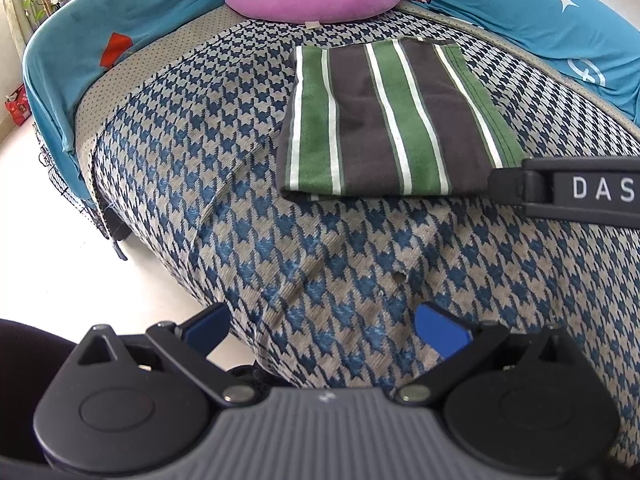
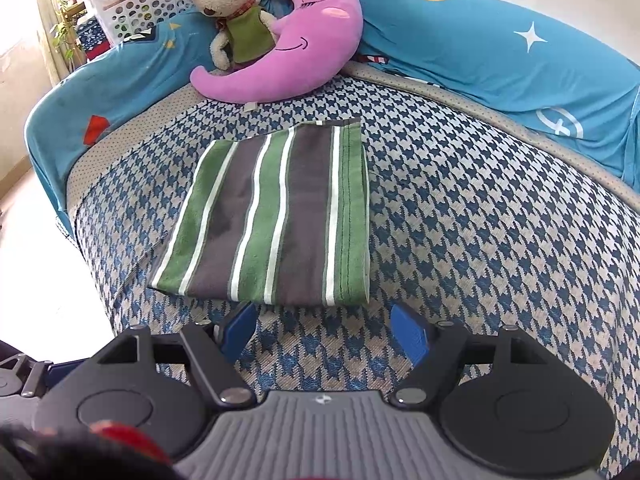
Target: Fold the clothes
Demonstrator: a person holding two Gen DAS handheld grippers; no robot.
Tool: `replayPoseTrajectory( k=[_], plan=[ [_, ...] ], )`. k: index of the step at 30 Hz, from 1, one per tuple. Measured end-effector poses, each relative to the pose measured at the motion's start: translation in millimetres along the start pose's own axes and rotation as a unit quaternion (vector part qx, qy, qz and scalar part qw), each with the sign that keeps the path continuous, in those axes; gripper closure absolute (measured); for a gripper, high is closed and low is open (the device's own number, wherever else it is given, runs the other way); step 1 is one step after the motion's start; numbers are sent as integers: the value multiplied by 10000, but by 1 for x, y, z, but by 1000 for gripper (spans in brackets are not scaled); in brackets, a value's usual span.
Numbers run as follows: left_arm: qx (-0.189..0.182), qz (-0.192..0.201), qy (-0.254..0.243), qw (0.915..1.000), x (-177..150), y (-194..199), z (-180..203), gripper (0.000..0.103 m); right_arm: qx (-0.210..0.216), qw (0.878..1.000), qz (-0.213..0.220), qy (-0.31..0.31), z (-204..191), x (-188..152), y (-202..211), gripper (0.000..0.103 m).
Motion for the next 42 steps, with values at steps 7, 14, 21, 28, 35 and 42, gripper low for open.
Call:
replayPoseTrajectory(
  k=[7,14,21,28,35,42],
  plan=[
    [-77,-65,17,9999,3,5,3,0,54,9999,126,21,3,2,13,28],
    [-61,-97,-8,9999,4,9,8,0,-3,10000,44,21,2,1,11,28],
    [-91,-155,-14,9998,-1,13,10,0,-118,9996,-19,263,-4,-7,14,28],
    [-42,-180,-52,9998,-10,18,11,0,-168,9997,22,185,-2,-10,23,28],
    [42,145,-80,9999,-3,42,12,0,-243,9995,210,-20,7,-11,42,28],
    [212,502,-186,9983,9,62,17,0,-178,9991,333,-204,12,-12,55,28]
  ],
)
Point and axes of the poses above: each gripper's, at about its wrist camera, not at the fingertips, and y roughly against the way its jaws point, z to its right, x to its top, the point moved 9 cm from there along -y, roughly the way its jaws point, and after that the axes turned 6 degrees about -z, right-handed, at the moved point
